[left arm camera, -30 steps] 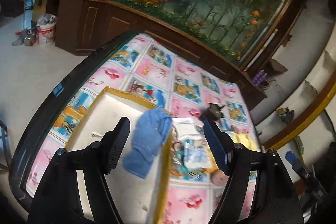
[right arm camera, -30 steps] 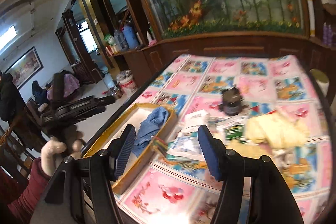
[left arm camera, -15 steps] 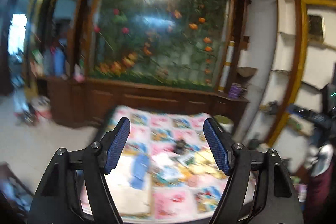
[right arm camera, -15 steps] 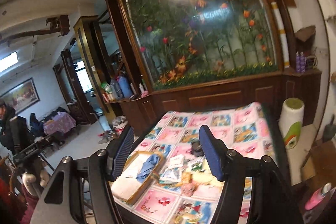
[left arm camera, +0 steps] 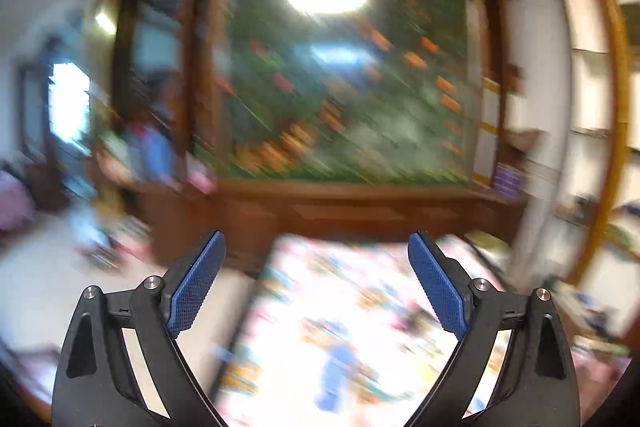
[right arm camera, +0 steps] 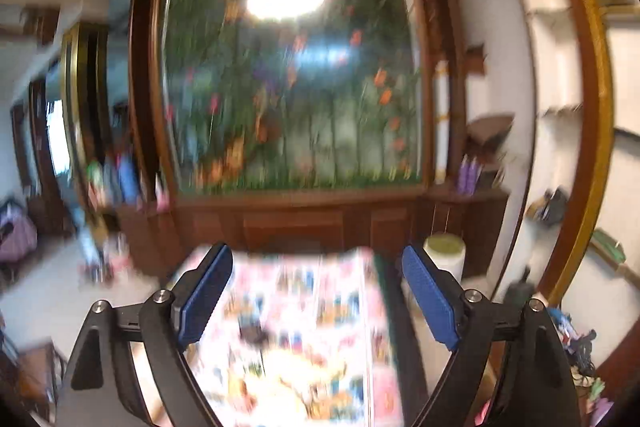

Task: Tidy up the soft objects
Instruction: 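Lift both grippers away from the tray back toward the pile, then grasp the pink fuzzy ball with the right gripper while the left grasps a white sachet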

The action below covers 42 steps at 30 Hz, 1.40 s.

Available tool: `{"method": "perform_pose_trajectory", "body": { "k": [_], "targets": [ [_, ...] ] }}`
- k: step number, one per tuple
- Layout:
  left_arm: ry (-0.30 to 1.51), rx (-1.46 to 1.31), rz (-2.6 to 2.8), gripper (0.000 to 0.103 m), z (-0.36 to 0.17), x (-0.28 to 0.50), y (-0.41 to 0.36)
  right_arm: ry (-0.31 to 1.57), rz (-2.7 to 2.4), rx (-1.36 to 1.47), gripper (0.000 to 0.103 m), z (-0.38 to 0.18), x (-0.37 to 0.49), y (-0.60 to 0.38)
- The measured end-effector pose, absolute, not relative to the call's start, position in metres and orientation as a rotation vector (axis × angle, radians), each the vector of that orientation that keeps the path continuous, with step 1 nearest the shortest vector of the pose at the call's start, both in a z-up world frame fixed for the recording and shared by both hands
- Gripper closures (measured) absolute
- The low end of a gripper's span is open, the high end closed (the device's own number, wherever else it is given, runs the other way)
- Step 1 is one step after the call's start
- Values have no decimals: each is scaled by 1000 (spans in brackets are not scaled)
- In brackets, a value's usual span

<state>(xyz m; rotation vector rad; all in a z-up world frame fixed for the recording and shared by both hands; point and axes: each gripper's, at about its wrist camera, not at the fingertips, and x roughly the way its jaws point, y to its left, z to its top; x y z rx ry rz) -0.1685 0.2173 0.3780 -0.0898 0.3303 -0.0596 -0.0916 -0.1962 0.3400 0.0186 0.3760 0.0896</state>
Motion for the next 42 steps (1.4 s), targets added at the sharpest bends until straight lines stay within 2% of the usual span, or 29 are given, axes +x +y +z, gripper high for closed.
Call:
{"method": "perform_pose_trajectory", "body": {
  "k": [4,7,8,10,12,16,21,22,23,24,29,34,39,42],
  "targets": [
    [582,-202,-317,10,249,-116,173,613,241,-25,16,199,-51,-160],
    [747,-268,-400,10,172,-91,130,765,334,-11,19,101,-18,-142],
    [806,-301,-417,10,148,-81,122,808,350,2,23,78,-15,-145],
    [872,-330,-440,10,116,-71,111,913,407,46,44,33,2,-132],
    [875,-274,-402,10,105,-63,104,964,451,54,45,9,5,-118],
    [847,-208,-366,10,103,-46,109,987,481,27,45,-14,16,-78],
    [896,-140,-392,10,101,-12,113,1033,497,85,47,-37,32,-59],
    [914,-122,-392,10,96,-5,108,1035,497,72,65,-37,31,-59],
    [937,-107,-391,10,93,0,103,1038,491,57,75,-38,29,-60],
    [957,-95,-390,10,87,6,96,1044,494,64,77,-37,26,-63],
    [1020,4,-304,10,62,32,69,1016,450,76,77,-31,7,-98],
    [1258,-99,-339,11,31,41,68,997,406,136,76,-31,0,-138],
    [1272,-329,-623,11,58,12,76,995,415,228,76,-41,6,-157],
    [1164,-250,-623,11,82,-10,77,979,440,274,76,-46,6,-162]
  ]
}}
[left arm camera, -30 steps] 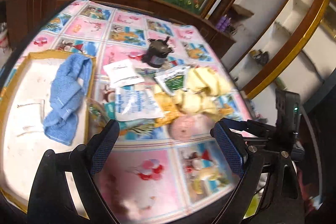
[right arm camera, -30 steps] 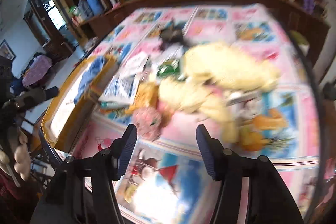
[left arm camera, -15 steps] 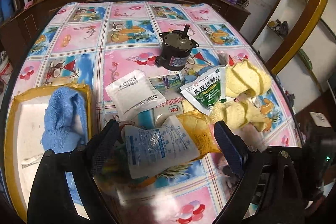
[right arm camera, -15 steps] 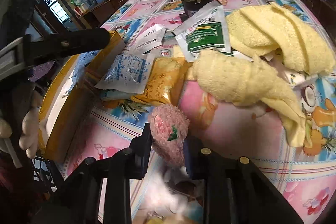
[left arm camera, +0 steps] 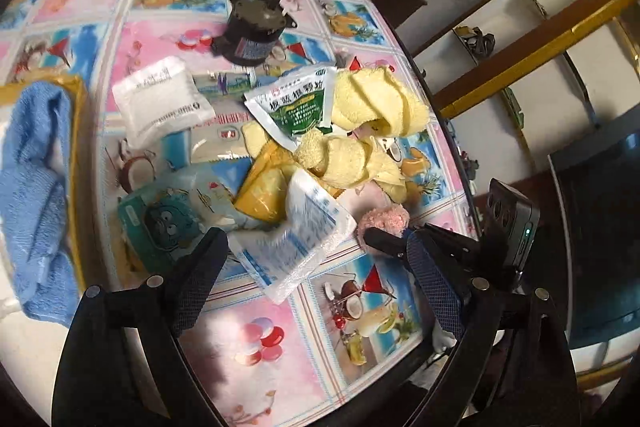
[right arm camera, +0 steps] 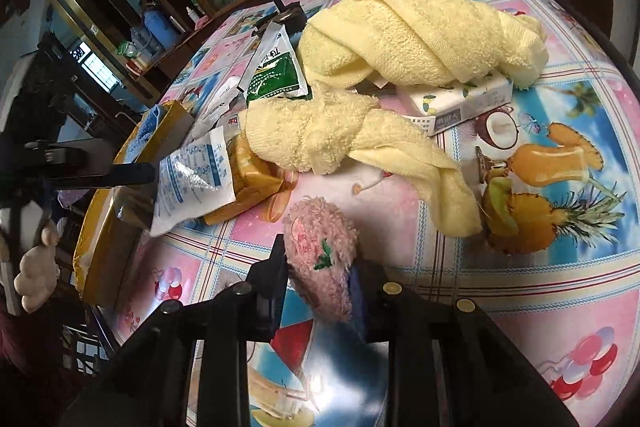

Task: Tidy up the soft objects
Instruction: 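Grasp the pink fuzzy ball with the right gripper while the left grasps a white sachet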

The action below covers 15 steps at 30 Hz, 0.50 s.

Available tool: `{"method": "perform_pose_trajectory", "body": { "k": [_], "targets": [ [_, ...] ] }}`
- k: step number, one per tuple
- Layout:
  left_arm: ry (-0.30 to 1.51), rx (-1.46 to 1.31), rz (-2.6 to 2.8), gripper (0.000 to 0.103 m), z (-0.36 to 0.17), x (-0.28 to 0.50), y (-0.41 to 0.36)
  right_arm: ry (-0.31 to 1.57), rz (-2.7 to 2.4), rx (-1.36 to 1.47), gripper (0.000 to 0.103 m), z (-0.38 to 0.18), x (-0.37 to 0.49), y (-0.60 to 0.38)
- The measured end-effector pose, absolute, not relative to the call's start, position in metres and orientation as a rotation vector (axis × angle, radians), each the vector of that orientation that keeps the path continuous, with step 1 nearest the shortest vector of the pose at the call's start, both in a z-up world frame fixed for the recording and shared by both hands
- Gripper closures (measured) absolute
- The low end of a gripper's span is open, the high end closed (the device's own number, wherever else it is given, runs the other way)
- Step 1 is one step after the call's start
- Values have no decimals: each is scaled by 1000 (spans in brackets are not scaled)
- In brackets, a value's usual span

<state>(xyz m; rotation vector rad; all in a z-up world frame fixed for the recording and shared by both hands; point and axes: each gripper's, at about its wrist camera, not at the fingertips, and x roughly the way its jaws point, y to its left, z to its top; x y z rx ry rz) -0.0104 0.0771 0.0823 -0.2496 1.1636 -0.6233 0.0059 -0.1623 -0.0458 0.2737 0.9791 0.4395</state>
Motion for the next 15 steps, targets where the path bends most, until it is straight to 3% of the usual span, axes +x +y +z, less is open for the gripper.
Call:
{"method": "perform_pose_trajectory", "body": {
  "k": [6,15],
  "targets": [
    [931,132,-533,11,84,-44,43,958,457,315,76,-47,0,-173],
    [959,349,-526,11,26,-55,6,944,501,387,76,-50,-2,-188]
  ]
}}
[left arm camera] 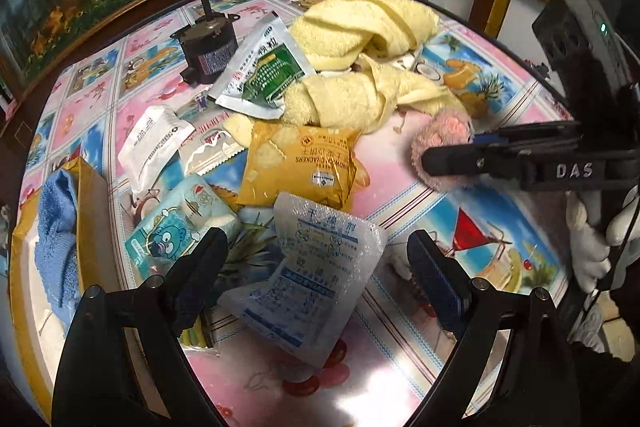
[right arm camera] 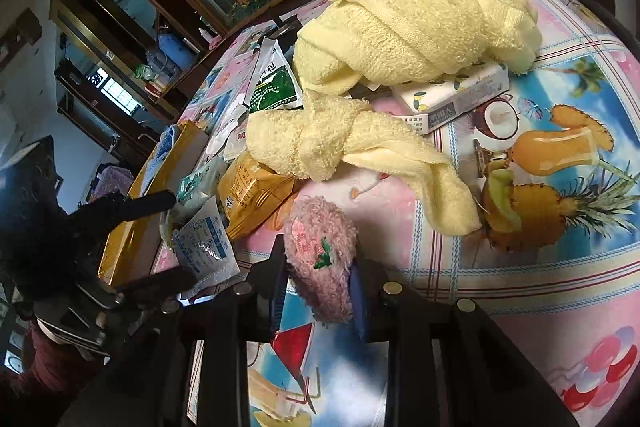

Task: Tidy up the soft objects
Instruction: 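Grasp the pink fuzzy ball with the right gripper while the left grasps a white sachet, then place the pink ball and white sachet into the tray and release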

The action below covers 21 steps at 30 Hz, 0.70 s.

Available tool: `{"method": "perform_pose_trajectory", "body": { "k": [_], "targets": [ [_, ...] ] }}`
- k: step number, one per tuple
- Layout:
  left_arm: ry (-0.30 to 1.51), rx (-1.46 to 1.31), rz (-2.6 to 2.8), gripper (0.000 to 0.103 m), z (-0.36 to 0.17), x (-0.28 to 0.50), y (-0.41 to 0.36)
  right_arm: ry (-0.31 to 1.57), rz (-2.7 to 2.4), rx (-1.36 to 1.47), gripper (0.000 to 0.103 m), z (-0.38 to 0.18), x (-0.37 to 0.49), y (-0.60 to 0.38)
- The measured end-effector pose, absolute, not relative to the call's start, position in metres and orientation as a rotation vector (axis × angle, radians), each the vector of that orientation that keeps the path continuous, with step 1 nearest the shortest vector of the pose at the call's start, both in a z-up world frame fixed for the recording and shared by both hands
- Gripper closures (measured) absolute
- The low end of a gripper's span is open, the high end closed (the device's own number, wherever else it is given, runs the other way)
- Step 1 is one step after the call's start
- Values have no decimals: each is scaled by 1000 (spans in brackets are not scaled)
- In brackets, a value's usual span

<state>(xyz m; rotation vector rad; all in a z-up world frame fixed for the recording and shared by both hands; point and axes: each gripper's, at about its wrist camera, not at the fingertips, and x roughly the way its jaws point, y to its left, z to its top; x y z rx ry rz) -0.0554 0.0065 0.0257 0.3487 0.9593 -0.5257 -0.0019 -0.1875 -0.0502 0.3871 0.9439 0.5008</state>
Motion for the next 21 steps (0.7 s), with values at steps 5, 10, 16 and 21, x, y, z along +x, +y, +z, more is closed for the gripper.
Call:
{"method": "perform_pose_trajectory", "body": {
  "k": [5,10,16,21],
  "targets": [
    [979,365,-510,16,7,-56,0,939,504,389,76,-50,-4,-192],
    [994,174,-528,62,19,-53,18,936,497,378,76,-48,-5,-191],
    [953,65,-543,69,41,-77,37,904,470,298,78,-37,-12,-180],
    [875,-71,-572,70,72,-106,66,863,497,267,78,-14,-31,-168]
  ]
}}
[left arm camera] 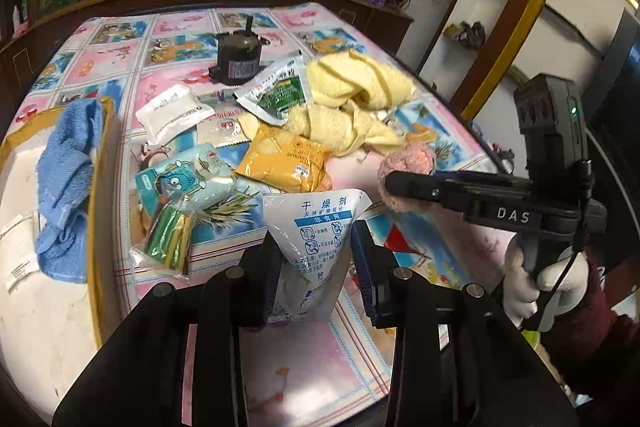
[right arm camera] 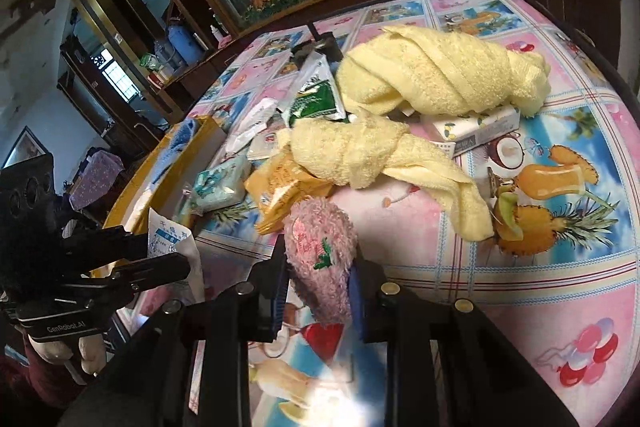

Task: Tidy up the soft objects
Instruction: 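Place the pink ball and white sachet into the tray and release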

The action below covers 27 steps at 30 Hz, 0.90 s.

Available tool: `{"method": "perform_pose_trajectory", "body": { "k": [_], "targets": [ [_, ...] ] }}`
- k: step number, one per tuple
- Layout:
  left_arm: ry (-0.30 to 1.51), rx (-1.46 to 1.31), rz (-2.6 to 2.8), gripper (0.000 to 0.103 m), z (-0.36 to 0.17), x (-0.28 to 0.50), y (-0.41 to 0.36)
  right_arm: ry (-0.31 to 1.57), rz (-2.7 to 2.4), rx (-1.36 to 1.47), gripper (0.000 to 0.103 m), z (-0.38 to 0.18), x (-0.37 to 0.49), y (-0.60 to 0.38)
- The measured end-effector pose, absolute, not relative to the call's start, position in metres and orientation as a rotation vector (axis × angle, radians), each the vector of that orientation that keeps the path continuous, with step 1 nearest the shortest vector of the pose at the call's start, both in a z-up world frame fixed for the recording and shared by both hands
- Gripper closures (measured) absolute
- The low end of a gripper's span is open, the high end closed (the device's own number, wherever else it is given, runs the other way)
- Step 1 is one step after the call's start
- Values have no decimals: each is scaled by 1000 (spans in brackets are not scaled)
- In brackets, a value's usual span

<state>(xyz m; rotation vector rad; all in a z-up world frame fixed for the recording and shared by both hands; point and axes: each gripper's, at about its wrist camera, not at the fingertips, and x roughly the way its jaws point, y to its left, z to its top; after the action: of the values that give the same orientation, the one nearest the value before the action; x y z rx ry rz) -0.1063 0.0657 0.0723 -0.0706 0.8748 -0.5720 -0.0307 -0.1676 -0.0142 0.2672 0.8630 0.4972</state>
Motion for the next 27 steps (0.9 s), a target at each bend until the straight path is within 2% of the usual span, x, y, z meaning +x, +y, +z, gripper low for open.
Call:
{"method": "perform_pose_trajectory", "body": {
  "k": [7,14,19,27],
  "targets": [
    [725,-218,-521,70,131,-140,140,797,607,199,78,33,-56,-125],
    [666,-222,-303,69,153,-143,226,756,755,134,78,75,-57,-50],
    [688,-222,-183,69,140,-119,271,773,835,78,78,85,-40,18],
    [806,-263,-144,69,89,-41,305,938,850,42,78,27,4,105]
  ]
}}
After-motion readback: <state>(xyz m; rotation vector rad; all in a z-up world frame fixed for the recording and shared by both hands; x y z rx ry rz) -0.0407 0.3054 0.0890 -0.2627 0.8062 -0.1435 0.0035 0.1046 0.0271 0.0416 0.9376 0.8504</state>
